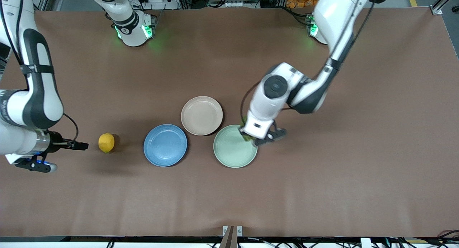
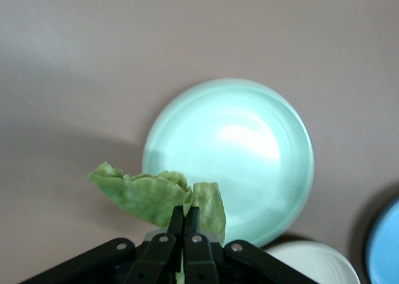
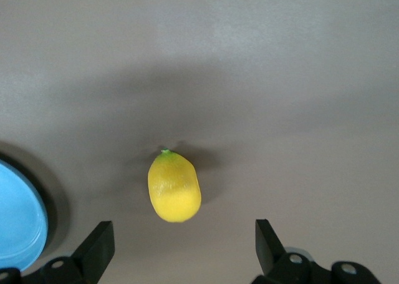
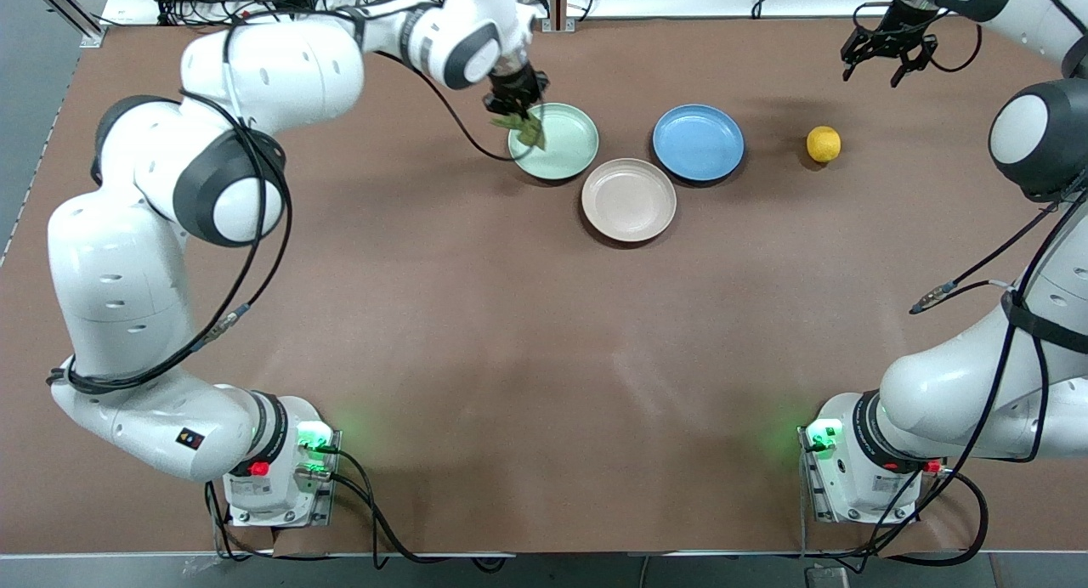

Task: Place lemon and lettuce in plates
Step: 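Carry the lettuce onto the pink plate while the right gripper grasps the lemon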

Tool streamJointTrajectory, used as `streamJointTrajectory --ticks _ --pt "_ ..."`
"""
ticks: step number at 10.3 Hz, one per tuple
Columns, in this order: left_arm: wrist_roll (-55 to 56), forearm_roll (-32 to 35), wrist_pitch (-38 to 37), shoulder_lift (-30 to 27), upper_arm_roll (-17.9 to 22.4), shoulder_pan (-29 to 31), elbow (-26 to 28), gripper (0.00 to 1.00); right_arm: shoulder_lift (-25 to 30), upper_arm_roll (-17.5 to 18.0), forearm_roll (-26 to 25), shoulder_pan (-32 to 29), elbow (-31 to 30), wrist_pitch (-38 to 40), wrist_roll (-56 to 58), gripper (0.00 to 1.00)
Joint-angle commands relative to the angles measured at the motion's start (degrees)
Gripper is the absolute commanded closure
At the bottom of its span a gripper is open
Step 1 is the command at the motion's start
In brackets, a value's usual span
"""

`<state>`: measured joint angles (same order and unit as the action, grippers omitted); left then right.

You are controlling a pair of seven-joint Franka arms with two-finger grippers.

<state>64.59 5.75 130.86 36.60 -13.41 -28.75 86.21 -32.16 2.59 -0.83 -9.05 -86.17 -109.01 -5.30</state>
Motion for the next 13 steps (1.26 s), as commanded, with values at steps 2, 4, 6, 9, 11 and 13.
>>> streamJointTrajectory --ticks 2,4,6,9,11,13 --pt "5.1 -1.78 2.37 1.27 0.67 -6.47 -0.07 1.0 0.43 0.31 0.65 0.26 -5.49 -5.59 -0.85 0.0" --pt "7.11 -2.41 8.33 2.94 0.75 -9.12 -0.07 1.0 0.61 0.31 0.65 0.87 -9.87 -11.28 -0.85 0.0" --pt "8.09 -2.41 13.61 5.48 0.93 -11.75 -0.07 1.0 0.69 0.4 0.65 1.57 -12.79 -15.43 -3.91 0.0" --pt "7.83 -2.41 20.99 6.11 0.93 -12.11 -0.07 1.0 0.78 0.4 0.65 2.55 -14.02 -15.53 -5.95 0.0" --pt "7.57 -2.33 25.21 6.9 0.93 -13.08 -0.07 1.0 1.13 0.32 0.56 2.98 -16.03 -17.18 -5.95 0.0" --pt "7.12 -2.15 25.41 7.52 0.75 -13.6 0.01 1.0 1.05 0.31 0.47 2.99 -18.85 -21.57 -5.95 0.0"
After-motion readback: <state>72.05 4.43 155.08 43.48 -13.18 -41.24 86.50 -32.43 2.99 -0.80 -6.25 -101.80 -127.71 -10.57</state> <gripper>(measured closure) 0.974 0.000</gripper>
